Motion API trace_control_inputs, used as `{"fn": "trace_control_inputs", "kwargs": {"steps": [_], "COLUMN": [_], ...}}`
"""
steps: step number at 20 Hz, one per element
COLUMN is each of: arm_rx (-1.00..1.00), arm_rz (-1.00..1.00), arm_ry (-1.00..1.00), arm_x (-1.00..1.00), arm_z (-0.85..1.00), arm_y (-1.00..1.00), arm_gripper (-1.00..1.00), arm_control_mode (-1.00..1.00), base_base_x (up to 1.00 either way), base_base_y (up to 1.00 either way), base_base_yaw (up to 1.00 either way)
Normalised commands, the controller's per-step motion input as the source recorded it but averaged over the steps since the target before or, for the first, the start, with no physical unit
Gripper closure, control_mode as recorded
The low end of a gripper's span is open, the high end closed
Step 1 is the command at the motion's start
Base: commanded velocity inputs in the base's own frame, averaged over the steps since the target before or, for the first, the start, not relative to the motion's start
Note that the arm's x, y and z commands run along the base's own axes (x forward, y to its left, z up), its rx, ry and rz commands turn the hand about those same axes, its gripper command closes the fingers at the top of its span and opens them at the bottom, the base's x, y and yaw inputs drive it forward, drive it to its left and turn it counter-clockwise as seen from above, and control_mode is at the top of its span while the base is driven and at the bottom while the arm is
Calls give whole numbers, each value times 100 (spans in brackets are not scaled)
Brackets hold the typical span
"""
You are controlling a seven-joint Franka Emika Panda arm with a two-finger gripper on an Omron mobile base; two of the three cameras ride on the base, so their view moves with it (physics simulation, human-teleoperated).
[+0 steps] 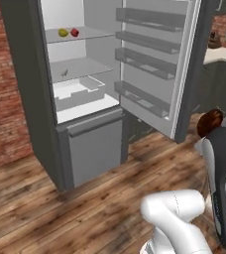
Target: Gather the lemon and bell pepper from the fridge and place them on a tray on the dining counter. Then gather the fish and steak from the fridge and place them on the other tray.
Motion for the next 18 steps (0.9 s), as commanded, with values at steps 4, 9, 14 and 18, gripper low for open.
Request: {"fn": "trace_control_inputs", "kwargs": {"steps": [4, 9, 14, 18], "arm_rx": [0, 0, 0, 0], "arm_rz": [0, 0, 0, 0], "arm_ry": [0, 0, 0, 0], "arm_x": [0, 0, 0, 0], "arm_z": [0, 0, 0, 0], "arm_y": [0, 0, 0, 0], "arm_gripper": [100, 100, 100, 100], "arm_control_mode": [100, 100, 100, 100], "base_base_x": [-66, -36, -21, -18], "base_base_y": [24, 0, 0, -5], "base_base_yaw": [-35, -42, -46, -48]}}
